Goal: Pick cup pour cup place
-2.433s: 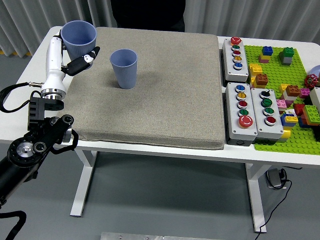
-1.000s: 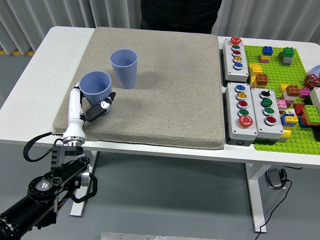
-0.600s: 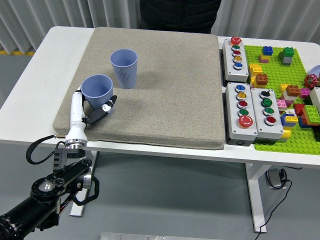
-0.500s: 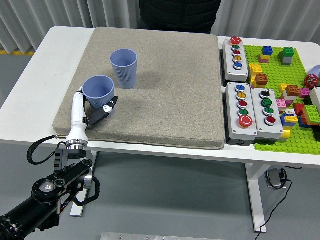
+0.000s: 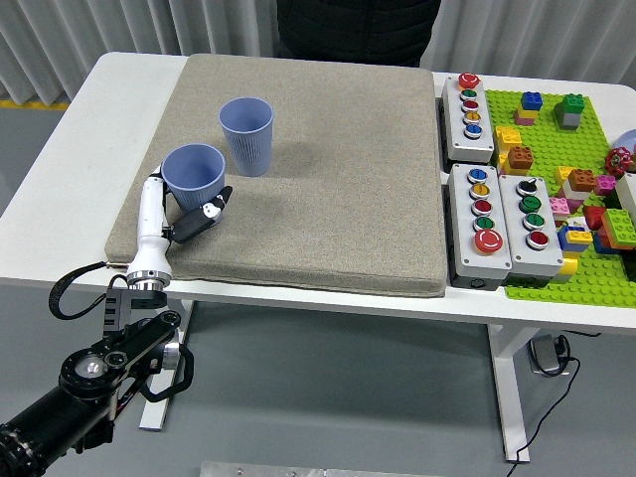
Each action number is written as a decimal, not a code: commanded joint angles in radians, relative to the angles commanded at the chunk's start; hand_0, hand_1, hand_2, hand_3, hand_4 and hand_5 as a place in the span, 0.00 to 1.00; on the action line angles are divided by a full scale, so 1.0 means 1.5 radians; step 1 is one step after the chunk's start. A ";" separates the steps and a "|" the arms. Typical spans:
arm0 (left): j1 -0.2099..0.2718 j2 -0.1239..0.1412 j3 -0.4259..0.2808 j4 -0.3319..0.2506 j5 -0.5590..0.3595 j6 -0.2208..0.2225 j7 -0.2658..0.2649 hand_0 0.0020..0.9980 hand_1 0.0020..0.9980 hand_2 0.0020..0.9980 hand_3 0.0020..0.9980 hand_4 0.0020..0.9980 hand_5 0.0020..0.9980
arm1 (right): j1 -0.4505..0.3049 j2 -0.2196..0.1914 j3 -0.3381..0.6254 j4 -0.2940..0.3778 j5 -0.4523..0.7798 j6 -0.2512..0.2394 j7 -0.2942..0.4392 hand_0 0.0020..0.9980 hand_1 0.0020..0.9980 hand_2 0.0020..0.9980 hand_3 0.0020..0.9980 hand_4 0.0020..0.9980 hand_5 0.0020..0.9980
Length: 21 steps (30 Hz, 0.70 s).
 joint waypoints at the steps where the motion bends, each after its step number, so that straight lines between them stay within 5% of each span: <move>1: 0.000 0.000 0.000 0.000 0.001 -0.001 0.000 0.63 0.67 0.77 0.73 0.85 0.31 | 0.001 0.000 0.000 0.000 0.000 0.000 0.000 0.70 0.68 0.61 0.60 0.04 0.39; 21: 0.003 -0.001 -0.005 0.000 0.007 -0.014 0.004 0.65 0.69 0.80 0.77 0.92 0.40 | 0.002 0.001 -0.001 0.000 0.002 -0.001 -0.001 0.70 0.68 0.61 0.60 0.04 0.39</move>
